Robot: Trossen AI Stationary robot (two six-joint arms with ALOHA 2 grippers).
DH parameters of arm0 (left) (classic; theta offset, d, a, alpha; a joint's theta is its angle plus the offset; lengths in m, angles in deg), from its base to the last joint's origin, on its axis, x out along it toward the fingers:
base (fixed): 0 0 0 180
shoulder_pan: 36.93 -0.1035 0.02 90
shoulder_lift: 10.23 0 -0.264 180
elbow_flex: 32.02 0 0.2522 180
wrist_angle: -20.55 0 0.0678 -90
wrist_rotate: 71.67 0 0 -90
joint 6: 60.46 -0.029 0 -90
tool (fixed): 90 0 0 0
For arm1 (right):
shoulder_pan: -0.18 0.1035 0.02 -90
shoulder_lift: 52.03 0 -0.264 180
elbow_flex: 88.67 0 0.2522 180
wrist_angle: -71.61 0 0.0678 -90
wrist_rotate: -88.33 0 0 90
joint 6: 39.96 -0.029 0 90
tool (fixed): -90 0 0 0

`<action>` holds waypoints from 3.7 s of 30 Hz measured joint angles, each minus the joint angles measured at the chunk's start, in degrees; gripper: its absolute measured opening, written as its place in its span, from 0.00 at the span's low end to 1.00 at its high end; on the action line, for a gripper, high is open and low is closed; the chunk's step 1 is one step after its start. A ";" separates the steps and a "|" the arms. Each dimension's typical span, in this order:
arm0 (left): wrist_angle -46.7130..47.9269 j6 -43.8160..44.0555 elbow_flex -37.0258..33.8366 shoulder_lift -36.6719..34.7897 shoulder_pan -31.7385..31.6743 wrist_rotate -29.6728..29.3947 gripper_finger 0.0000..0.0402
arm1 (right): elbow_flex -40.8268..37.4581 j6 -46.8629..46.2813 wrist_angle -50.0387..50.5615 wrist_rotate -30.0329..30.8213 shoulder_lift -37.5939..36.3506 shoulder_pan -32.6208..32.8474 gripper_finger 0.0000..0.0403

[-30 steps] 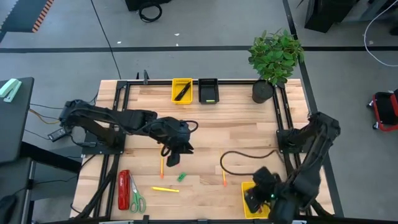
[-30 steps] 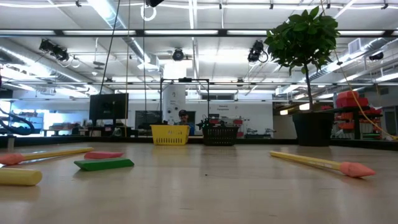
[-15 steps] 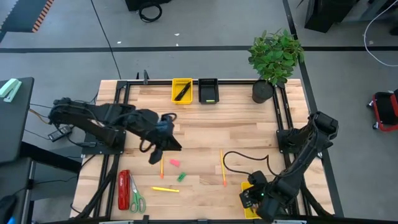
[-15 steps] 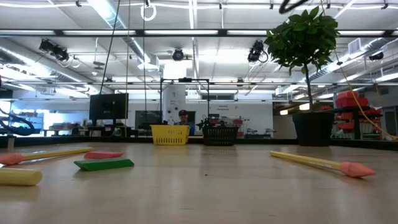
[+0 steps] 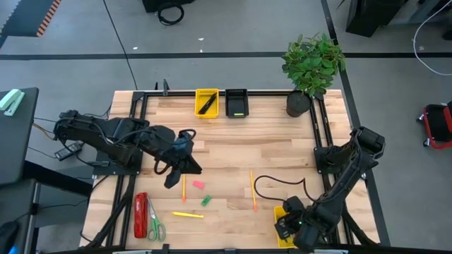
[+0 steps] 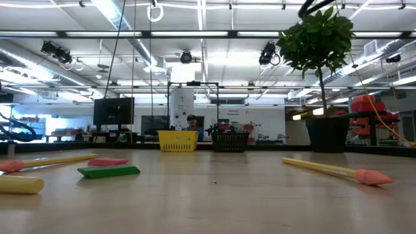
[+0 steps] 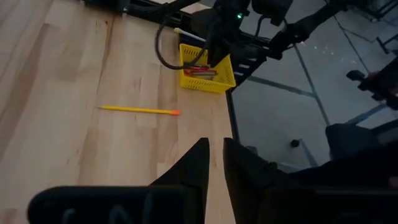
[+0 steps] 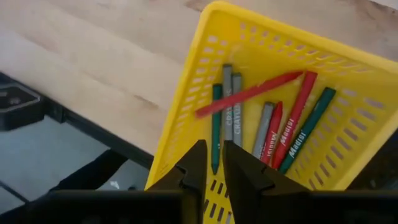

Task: Sort crayons/erasers/pens/pencils in bins
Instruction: Put the left yellow pencil into the bottom black bin

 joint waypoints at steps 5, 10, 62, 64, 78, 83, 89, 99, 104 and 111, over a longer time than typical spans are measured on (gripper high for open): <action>-1.09 -0.23 0.00 0.02 -0.02 -0.03 0.14 | 0.00 2.88 -1.85 -0.02 0.00 0.58 0.26; -2.01 -0.32 0.00 0.20 -0.02 -0.03 0.13 | 0.00 7.08 -2.74 -0.49 -0.10 1.22 0.34; -19.01 0.06 -0.04 0.34 -0.02 -0.18 0.15 | 18.14 23.76 5.19 4.70 -0.22 -15.29 0.36; -23.80 0.61 -0.04 0.95 -0.04 -0.47 0.15 | 18.16 23.63 5.09 4.72 -0.24 -15.00 0.36; -43.77 9.10 0.02 3.21 -0.67 -9.15 0.14 | 18.24 18.82 6.52 8.20 -1.75 -5.68 0.36; -41.02 12.75 0.00 4.89 2.60 -13.04 0.11 | 18.25 20.15 8.59 13.11 -4.62 -3.56 0.36; -30.90 19.42 -0.07 6.40 7.76 -26.18 0.05 | 18.25 28.41 10.52 15.72 -9.28 -3.08 0.36; -15.08 39.37 0.04 5.70 15.64 -37.01 0.03 | 18.27 40.68 17.29 16.30 -15.56 -3.51 0.36; 5.88 56.38 0.00 5.84 16.05 -32.91 0.03 | 18.27 40.63 21.72 17.42 -18.61 -5.32 0.36; 23.67 63.88 -0.05 8.89 15.06 -30.63 0.09 | 18.27 39.38 22.76 20.45 -22.71 -6.16 0.36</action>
